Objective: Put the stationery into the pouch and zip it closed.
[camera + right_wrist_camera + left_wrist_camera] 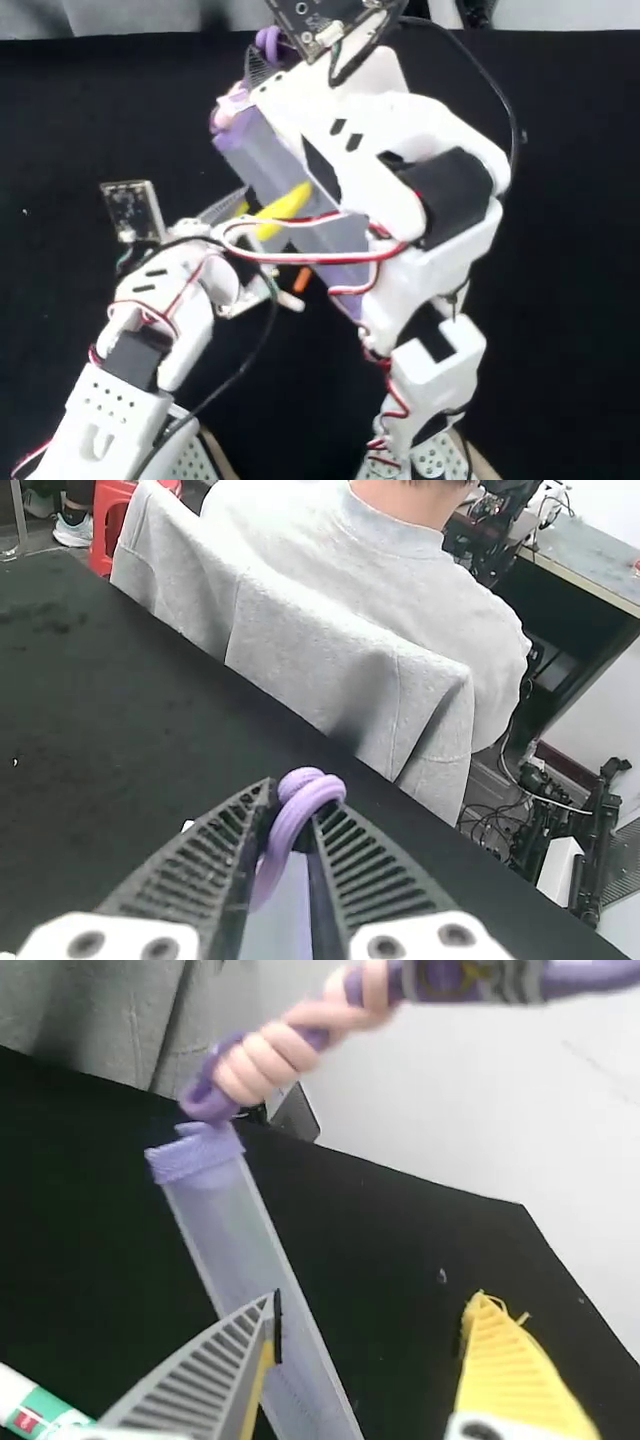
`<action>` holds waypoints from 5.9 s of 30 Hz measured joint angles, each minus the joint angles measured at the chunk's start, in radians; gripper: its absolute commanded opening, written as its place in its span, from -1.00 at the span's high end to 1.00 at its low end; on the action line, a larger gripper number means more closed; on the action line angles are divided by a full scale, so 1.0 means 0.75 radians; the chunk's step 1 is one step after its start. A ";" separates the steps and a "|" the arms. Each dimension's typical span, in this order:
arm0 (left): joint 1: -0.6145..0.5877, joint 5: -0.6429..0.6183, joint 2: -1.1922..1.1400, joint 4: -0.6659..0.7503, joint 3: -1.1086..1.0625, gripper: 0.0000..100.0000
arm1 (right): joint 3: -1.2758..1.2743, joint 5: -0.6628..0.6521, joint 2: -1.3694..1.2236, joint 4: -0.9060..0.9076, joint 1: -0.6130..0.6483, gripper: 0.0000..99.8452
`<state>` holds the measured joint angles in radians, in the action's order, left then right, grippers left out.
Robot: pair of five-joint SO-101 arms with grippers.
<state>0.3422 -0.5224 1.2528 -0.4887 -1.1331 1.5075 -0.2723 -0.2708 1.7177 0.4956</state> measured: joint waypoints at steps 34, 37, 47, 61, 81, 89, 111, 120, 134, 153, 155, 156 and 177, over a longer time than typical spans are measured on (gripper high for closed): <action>-0.090 0.110 -0.520 0.452 0.051 0.50 | 0.170 0.000 -0.012 0.025 -0.006 0.98; -0.068 0.110 -0.505 0.405 0.065 0.47 | 0.170 0.000 -0.012 0.025 -0.006 0.98; -0.117 0.155 -0.694 0.401 0.108 0.47 | 0.170 0.000 -0.012 0.025 -0.002 0.98; -0.104 0.153 -1.258 0.485 0.473 0.48 | 0.170 0.000 -0.012 0.025 -0.002 0.98; -0.139 0.168 -0.712 0.483 0.243 0.94 | 0.178 0.000 -0.078 -0.014 -0.178 0.98; -0.080 0.407 0.047 0.483 -0.041 0.94 | 0.178 0.002 -0.164 -0.115 -0.321 0.98; -0.018 0.767 0.581 0.481 -0.315 0.94 | 0.180 0.055 -0.309 -0.393 -0.739 0.98; -0.051 0.767 0.579 0.479 -0.317 0.94 | 0.180 0.211 -0.405 -0.538 -0.818 0.98; -0.074 0.767 0.581 0.481 -0.364 0.94 | 0.180 0.153 -0.215 -0.215 -0.667 0.16; -0.450 0.767 0.616 0.481 -0.354 0.94 | 0.170 -0.153 0.043 0.027 -0.270 0.14; -0.479 0.767 0.618 0.481 -0.368 0.94 | 0.145 -0.151 0.043 0.025 -0.270 0.14; -0.491 0.767 0.618 0.481 -0.368 0.94 | 0.129 -0.145 0.037 0.020 -0.270 0.14; -0.270 0.767 0.622 0.481 -0.213 0.94 | -0.153 -0.348 0.031 0.029 -0.245 0.14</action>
<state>0.1396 0.0529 1.7192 -0.1281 -1.2927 1.3924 -0.5332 -0.2478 1.7392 0.3115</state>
